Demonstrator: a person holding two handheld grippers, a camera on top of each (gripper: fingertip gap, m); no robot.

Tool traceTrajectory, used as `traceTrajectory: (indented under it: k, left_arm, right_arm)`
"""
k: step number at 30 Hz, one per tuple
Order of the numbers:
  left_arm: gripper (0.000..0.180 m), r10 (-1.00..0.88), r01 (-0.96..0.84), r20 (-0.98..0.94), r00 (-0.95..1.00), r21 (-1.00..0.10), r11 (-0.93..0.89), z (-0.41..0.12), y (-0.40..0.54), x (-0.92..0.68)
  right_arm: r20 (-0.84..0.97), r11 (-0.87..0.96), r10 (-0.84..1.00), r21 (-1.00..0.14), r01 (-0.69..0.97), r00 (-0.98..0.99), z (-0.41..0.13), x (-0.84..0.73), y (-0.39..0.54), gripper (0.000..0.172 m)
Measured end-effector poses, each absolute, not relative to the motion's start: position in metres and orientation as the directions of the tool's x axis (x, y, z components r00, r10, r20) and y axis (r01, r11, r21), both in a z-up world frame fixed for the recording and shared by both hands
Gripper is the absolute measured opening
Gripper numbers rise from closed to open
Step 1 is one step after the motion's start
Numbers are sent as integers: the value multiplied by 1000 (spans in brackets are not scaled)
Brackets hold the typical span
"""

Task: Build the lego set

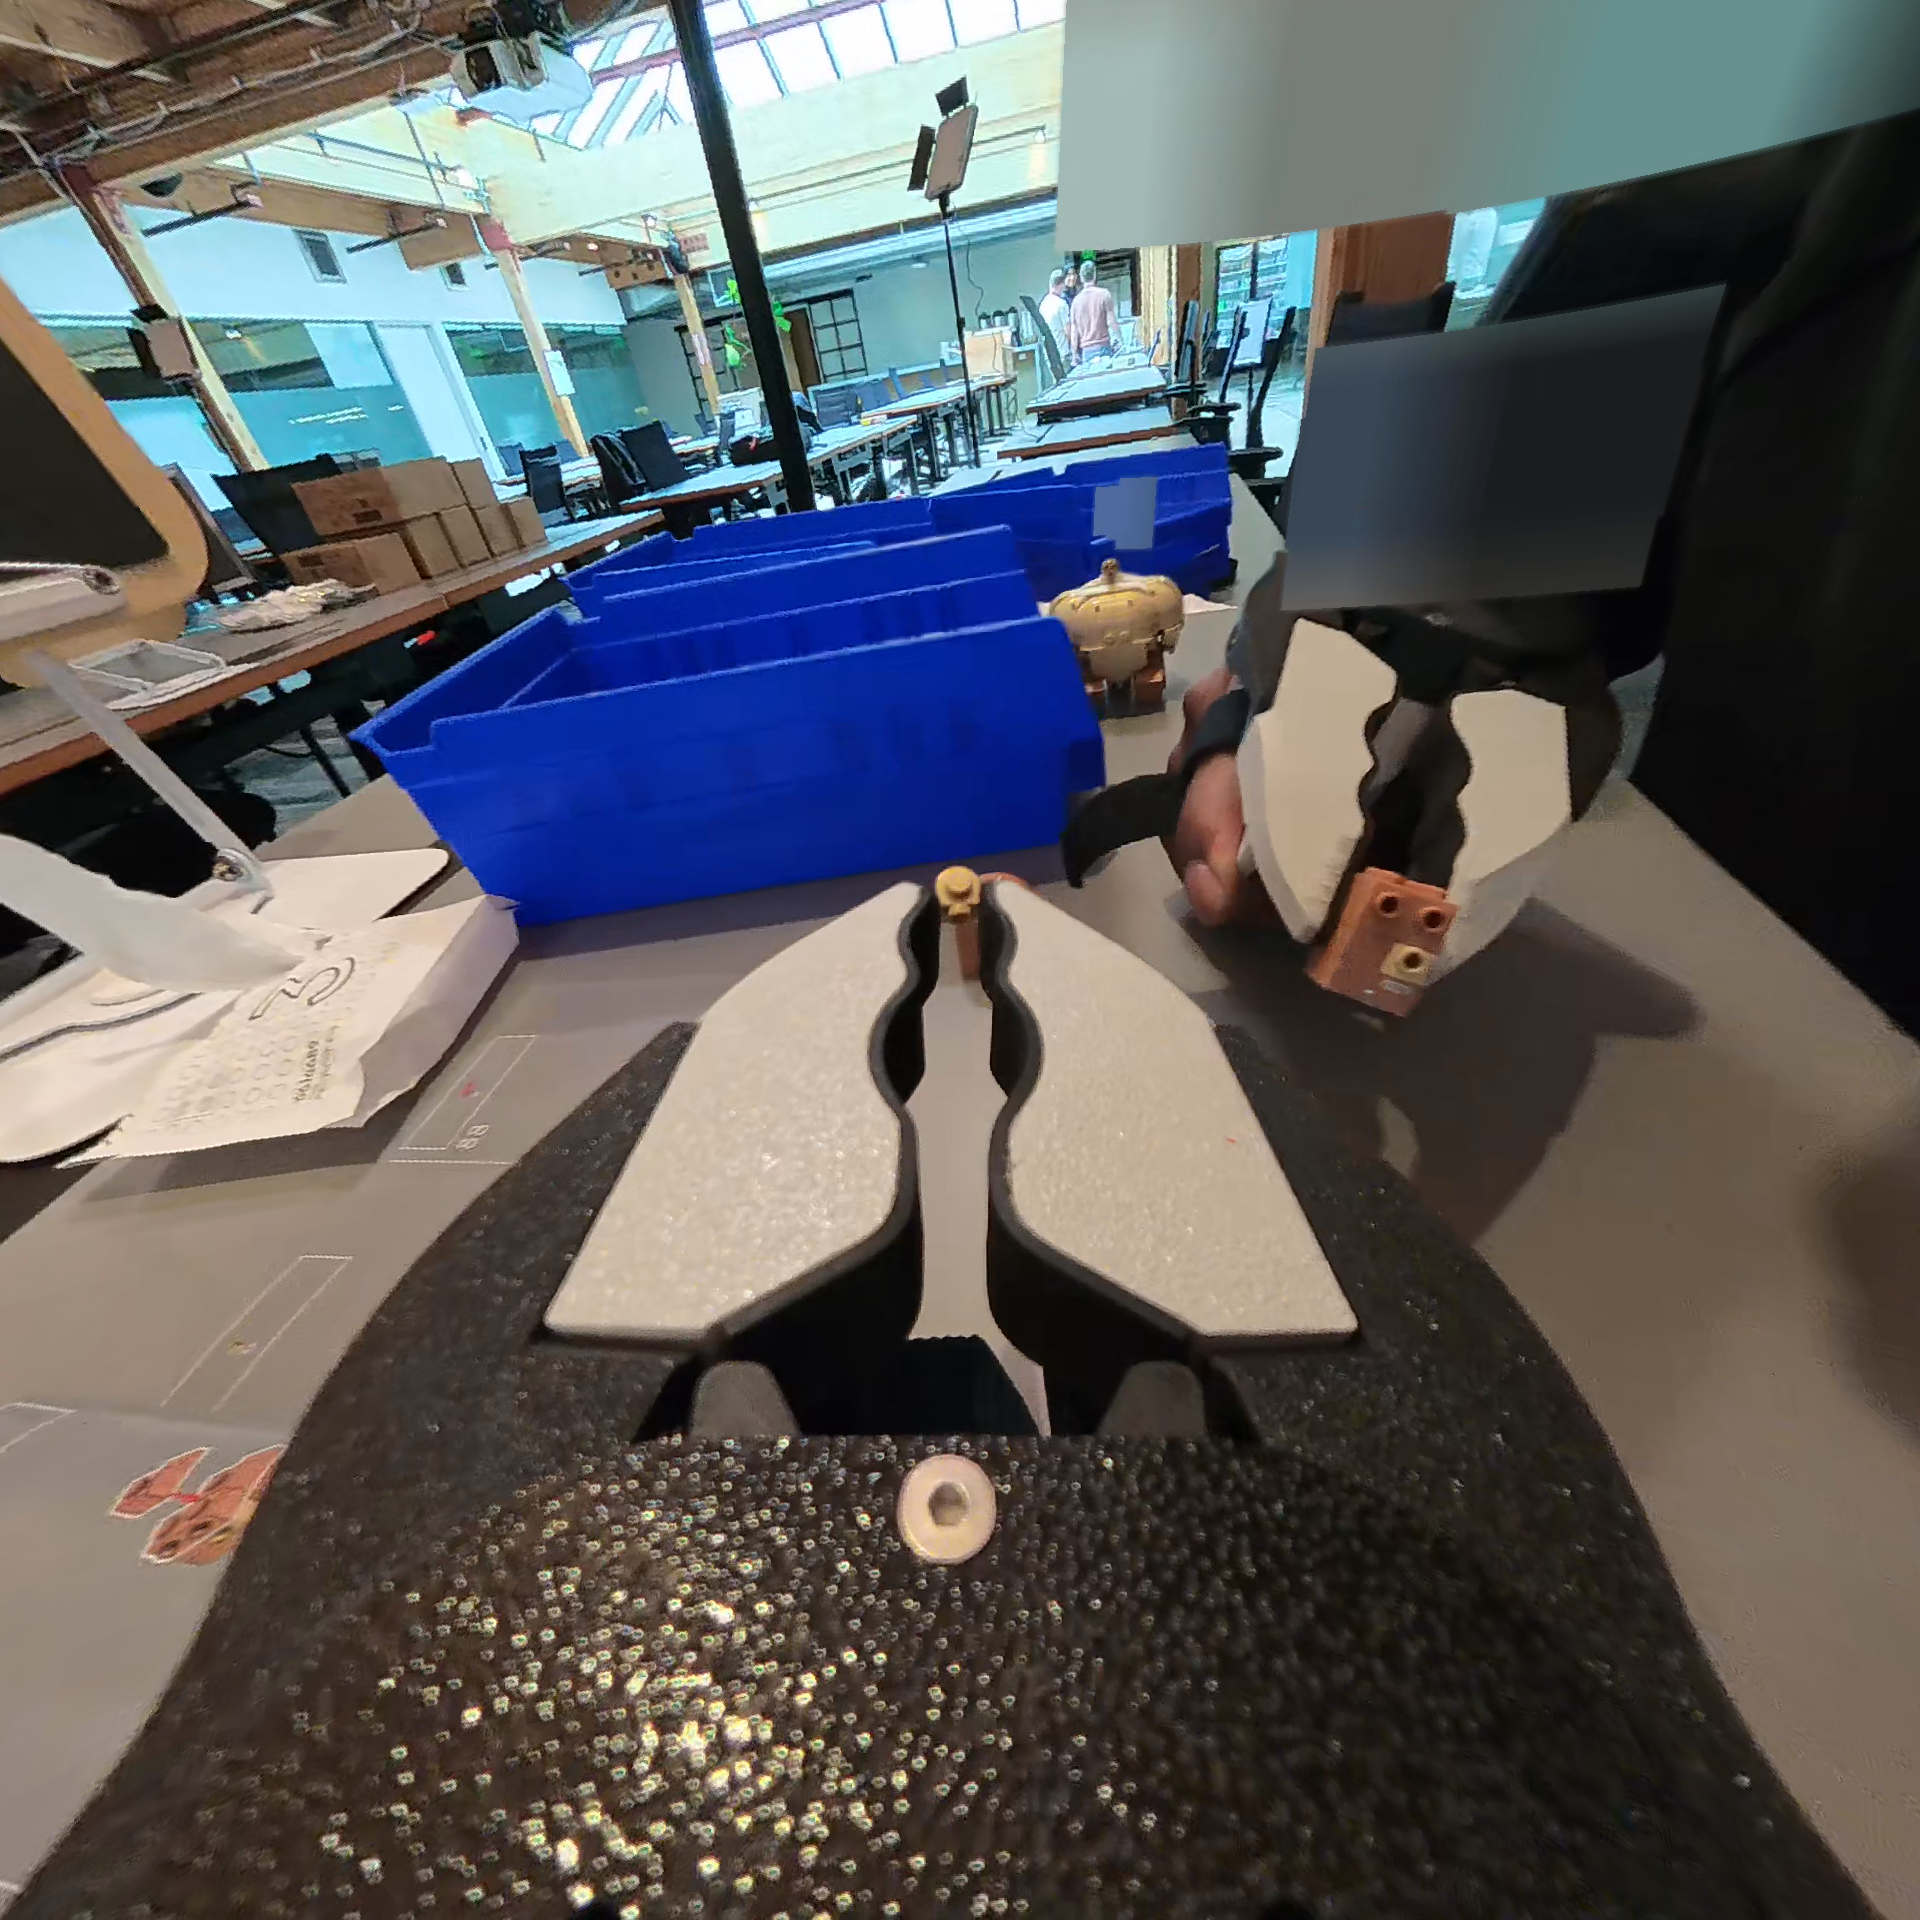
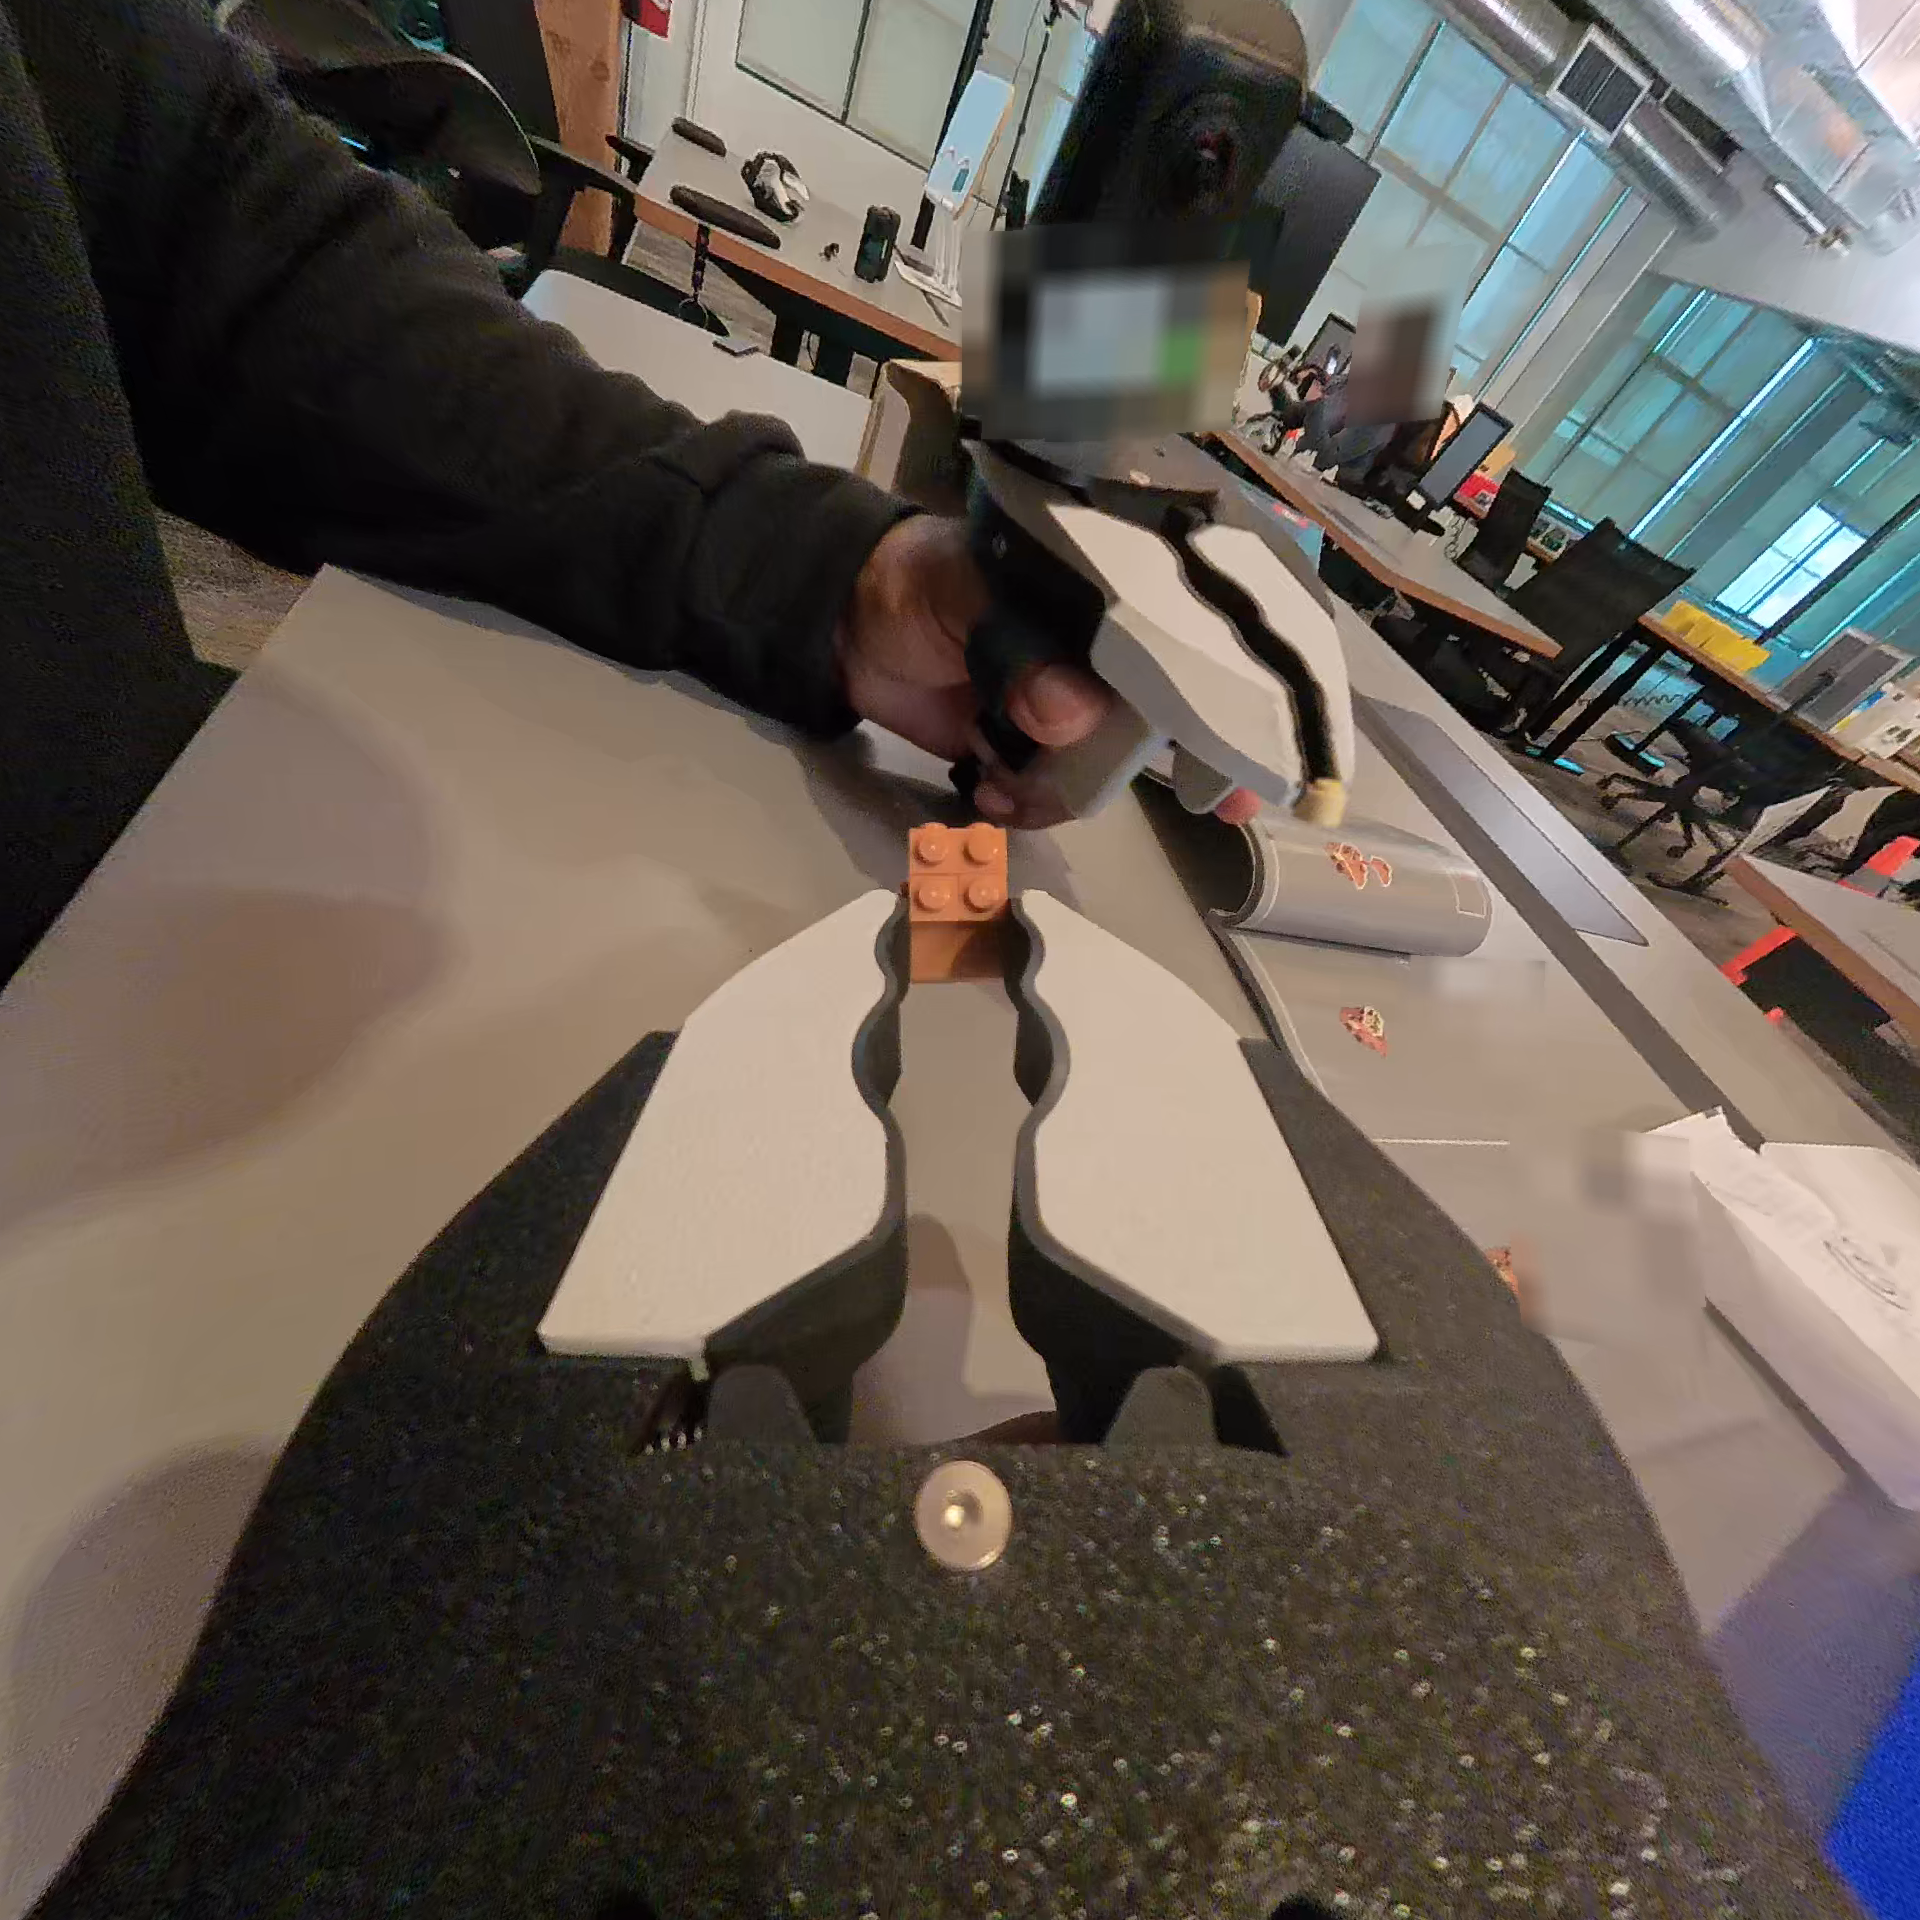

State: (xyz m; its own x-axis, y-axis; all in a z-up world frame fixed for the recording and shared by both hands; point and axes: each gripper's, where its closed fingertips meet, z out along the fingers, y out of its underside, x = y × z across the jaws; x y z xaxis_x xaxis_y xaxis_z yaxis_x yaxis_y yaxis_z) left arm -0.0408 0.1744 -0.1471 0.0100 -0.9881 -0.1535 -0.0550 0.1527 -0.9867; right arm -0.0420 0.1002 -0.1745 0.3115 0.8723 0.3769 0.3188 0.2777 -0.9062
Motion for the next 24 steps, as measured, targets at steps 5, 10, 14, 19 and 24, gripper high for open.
traceTrajectory:
  k: [5,10,14,19,24]
  left_arm:
    - [7,-977,-98,-209,-43,-972,212,-143,149,-39]
    - [7,-971,-144,-198,-135,-966,217,-144,118,-38]
    - [7,-962,-192,-179,-205,-957,219,-146,93,-29]
    - [7,-955,-276,-180,-234,-930,243,-151,85,-20]
    - [7,-958,-315,-166,-236,-919,237,-149,91,-26]
  right_arm:
    - [271,171,904,-938,303,331,-175,-39,101,17]
    - [286,160,901,-918,363,327,-181,-32,94,17]
    - [290,158,902,-911,381,320,-182,-29,83,17]
    - [273,147,910,-916,372,313,-177,-29,75,17]
    - [257,120,911,-914,388,322,-179,-27,79,17]
